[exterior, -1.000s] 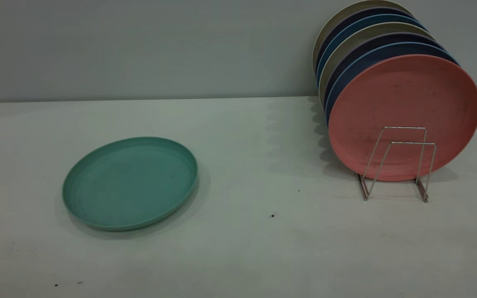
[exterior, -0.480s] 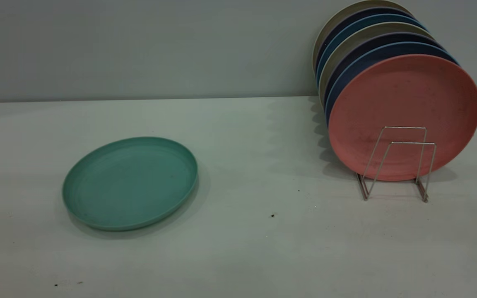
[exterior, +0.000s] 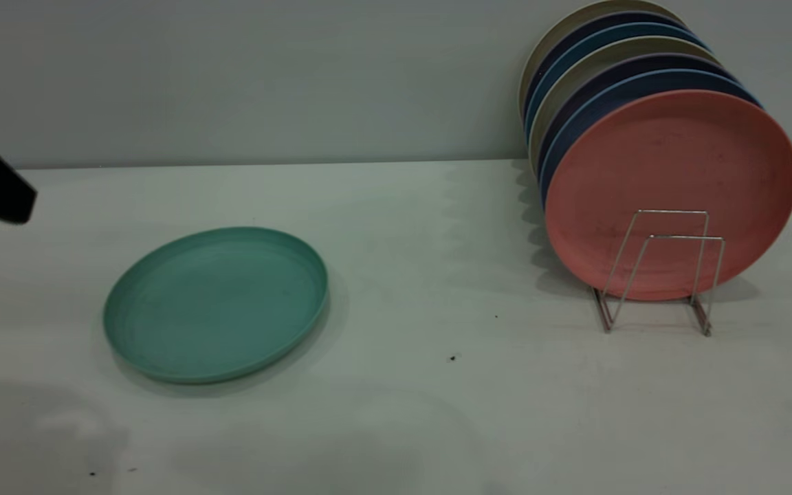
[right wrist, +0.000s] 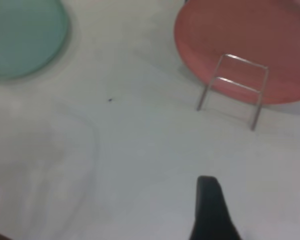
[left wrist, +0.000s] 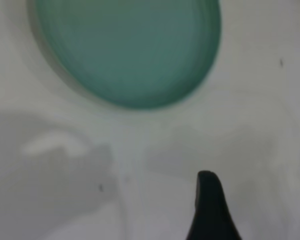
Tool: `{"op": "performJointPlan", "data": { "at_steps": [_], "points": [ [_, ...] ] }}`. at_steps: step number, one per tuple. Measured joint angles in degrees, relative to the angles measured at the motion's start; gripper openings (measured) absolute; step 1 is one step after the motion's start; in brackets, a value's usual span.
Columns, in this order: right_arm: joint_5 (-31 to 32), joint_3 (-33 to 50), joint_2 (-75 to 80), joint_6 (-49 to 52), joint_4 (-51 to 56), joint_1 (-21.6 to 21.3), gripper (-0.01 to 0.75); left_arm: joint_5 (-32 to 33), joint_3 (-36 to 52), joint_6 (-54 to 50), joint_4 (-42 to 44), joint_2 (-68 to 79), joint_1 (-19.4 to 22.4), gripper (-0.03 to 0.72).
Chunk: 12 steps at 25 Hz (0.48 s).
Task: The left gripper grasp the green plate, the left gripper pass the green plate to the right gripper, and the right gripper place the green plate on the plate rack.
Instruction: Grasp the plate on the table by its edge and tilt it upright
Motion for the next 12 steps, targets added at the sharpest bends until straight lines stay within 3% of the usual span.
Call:
{"op": "performJointPlan", "data": {
  "at_steps": [5,12],
  "points": [
    [-1.38,0.0,3.46,-2.96,3.49,0.0,0.506,-3.64,-2.84,9.57,-11.86,12.0,4.11,0.516],
    [-2.49,0.0,5.66,-5.77,5.9,0.0,0.506,-5.19,-4.88,21.6,-24.81,28.42,4.44,0.516]
  ]
}}
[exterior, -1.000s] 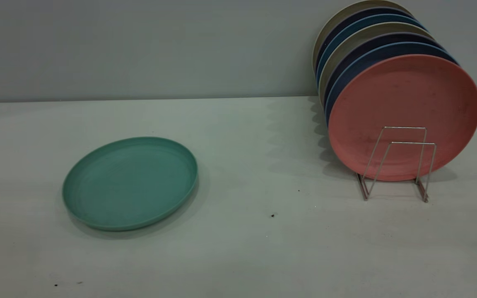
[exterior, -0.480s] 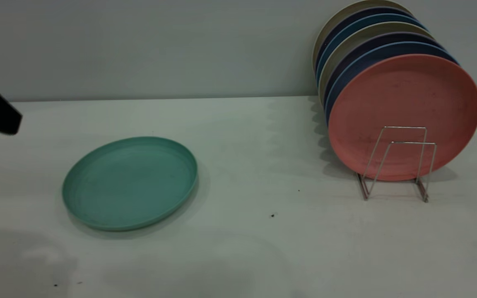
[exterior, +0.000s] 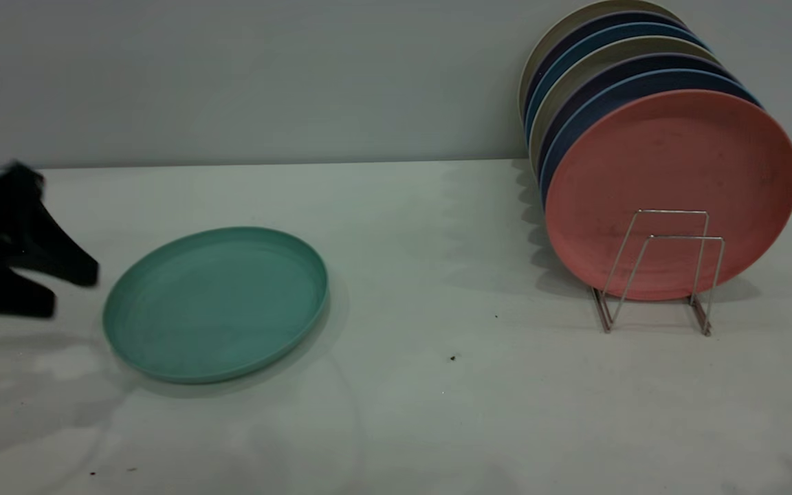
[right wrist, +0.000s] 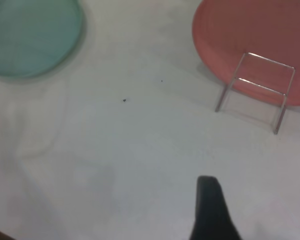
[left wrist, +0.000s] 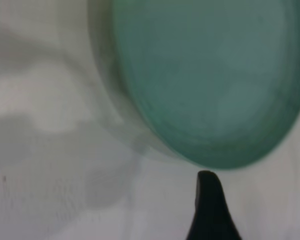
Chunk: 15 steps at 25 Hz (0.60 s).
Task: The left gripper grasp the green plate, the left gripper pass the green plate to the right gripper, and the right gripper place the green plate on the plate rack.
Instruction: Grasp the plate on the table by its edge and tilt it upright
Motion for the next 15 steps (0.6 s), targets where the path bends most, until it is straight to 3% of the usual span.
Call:
{"op": "performJointPlan", "data": {
  "at_steps": [4,15],
  "points": [
    [-0.32,0.0,0.04,-0.39,0.25,0.0,0.506,-0.23,-1.36,7.46,-8.31,6.47,0.0,0.513],
    [-0.66,0.0,0.21,-0.39,0.39,0.0,0.506,-3.14,-2.78,15.86,-20.37,13.59,0.0,0.495]
  ]
}}
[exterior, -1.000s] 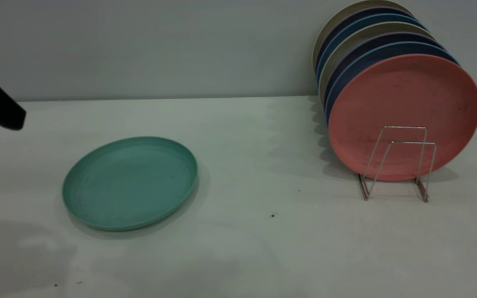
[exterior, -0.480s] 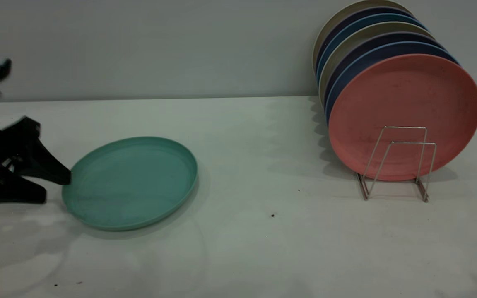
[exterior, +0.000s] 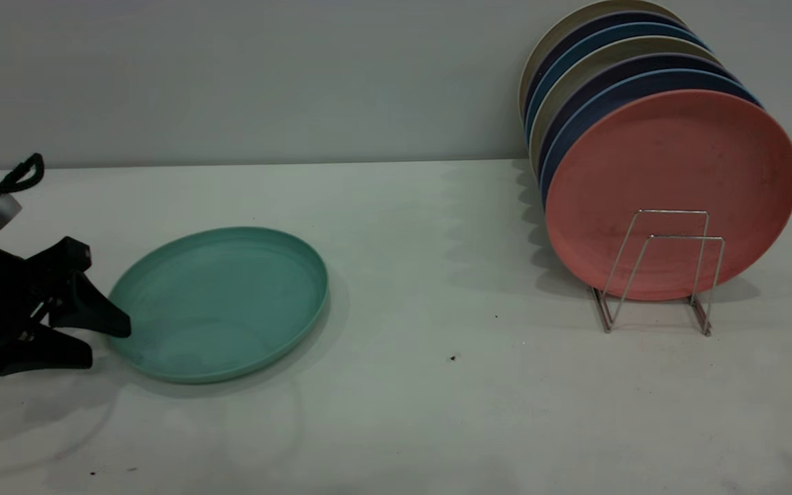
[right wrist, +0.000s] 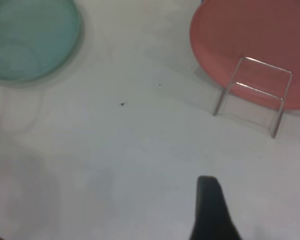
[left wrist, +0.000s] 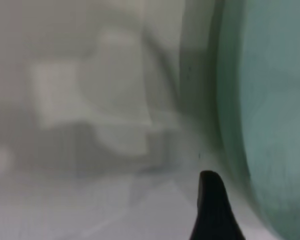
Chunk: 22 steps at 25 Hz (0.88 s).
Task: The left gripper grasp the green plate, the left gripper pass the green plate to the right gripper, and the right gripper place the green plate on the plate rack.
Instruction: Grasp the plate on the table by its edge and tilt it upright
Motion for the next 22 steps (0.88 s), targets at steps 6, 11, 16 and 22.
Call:
{"op": "performJointPlan", "data": {
  "at_steps": [6,11,16,22],
  "points": [
    [-0.05,0.0,0.0,0.0,0.05,0.0,0.506,2.65,-2.67,2.43,-3.98,4.09,0.0,0.466],
    [-0.05,0.0,0.0,0.0,0.42,0.0,0.506,3.08,-3.68,3.61,-4.95,5.43,0.0,0.408],
    [-0.05,0.0,0.0,0.0,0.68,0.0,0.506,2.39,-3.73,4.37,-7.69,5.71,0.0,0.248],
    [0.05,0.0,0.0,0.0,1.73,0.0,0.506,1.46,-4.78,5.26,-8.28,6.19,0.0,0.028]
  ]
}}
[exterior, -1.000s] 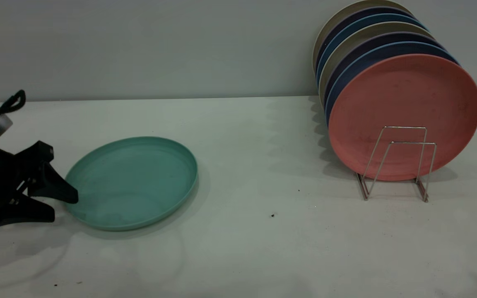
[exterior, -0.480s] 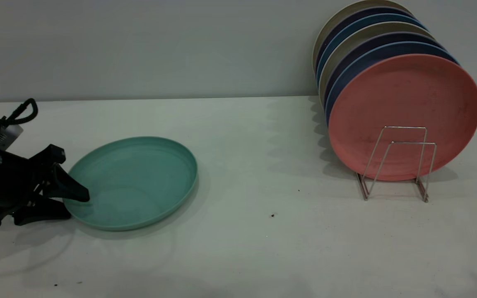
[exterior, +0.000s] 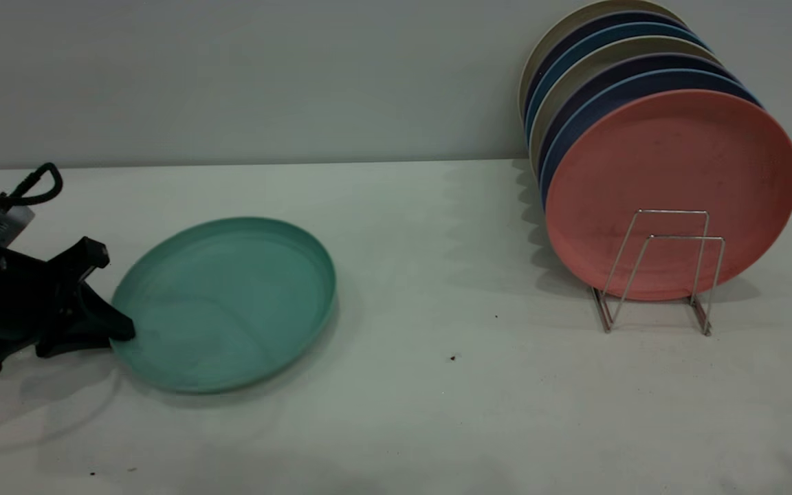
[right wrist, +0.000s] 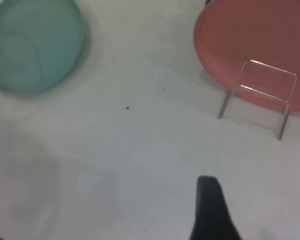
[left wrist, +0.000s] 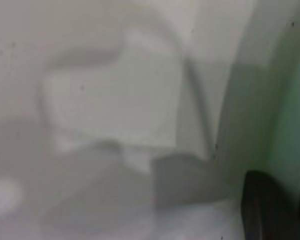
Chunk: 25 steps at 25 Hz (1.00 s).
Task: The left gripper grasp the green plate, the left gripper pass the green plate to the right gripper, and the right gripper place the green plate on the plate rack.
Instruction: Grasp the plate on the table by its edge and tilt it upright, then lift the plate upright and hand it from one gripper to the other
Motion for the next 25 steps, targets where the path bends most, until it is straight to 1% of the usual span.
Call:
{"op": "performJointPlan", "data": {
  "at_steps": [6,9,11,16,20,25],
  "points": [
    [1.73,0.0,0.89,-0.27,4.44,0.0,0.506,-1.54,-1.17,3.37,0.08,-2.42,-0.18,0.014],
    [1.84,0.0,4.32,-1.59,7.23,0.0,0.506,-2.12,-1.17,6.78,0.08,-6.34,-1.45,0.014],
    [1.84,0.0,7.6,-4.49,10.88,0.0,0.506,-1.99,-1.17,8.04,0.2,-9.0,-2.97,0.014],
    [1.4,-0.13,17.17,-18.68,25.42,0.0,0.506,-0.59,-1.17,8.58,2.59,-12.71,-7.91,0.013],
    [1.22,-0.47,25.08,-30.84,37.95,0.0,0.506,0.56,-1.17,8.58,4.24,-13.78,-12.82,0.014],
    [2.29,-0.47,33.0,-40.7,47.82,0.0,0.506,2.57,-1.17,8.36,4.74,-15.62,-18.0,0.014]
  ]
}}
